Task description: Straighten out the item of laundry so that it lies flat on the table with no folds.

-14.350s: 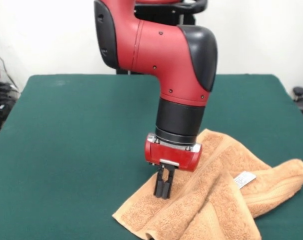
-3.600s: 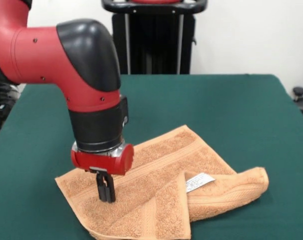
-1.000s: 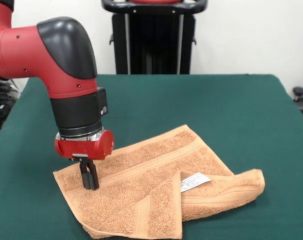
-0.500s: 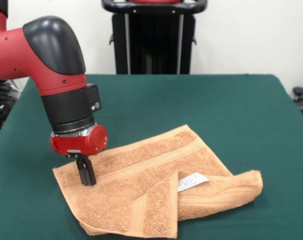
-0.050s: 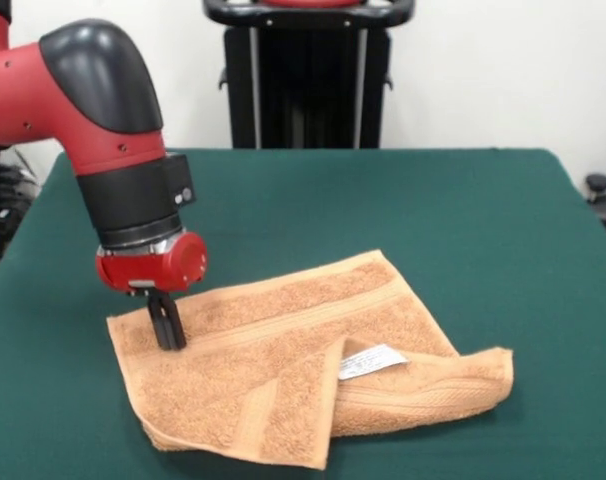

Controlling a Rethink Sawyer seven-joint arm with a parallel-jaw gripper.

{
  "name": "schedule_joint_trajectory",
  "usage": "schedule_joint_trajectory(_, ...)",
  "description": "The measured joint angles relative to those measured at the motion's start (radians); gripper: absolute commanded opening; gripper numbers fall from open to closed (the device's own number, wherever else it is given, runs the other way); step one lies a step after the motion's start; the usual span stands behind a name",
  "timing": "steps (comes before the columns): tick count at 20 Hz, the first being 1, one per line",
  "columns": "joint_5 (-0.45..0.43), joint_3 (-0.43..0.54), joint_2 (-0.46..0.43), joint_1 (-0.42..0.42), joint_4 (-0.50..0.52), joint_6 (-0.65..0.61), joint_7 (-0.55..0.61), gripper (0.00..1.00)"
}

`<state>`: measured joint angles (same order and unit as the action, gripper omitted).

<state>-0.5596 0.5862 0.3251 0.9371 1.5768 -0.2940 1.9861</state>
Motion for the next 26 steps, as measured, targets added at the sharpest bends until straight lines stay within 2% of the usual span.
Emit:
schedule_joint_trajectory(8,-0.027,-0.026,0.06,0.046,0.082,-0.028,0.0,0.0)
schedule_joint_trajectory(14,-0.042,-0.04,0.149,0.079,0.168,-0.074,0.0,0.0)
schedule_joint_trajectory(20,-0.043,-0.042,0.21,0.079,0.232,-0.077,0.0,0.0)
schedule_joint_trajectory(26,-0.008,-0.036,0.363,0.043,0.327,-0.089,0.0,0.0)
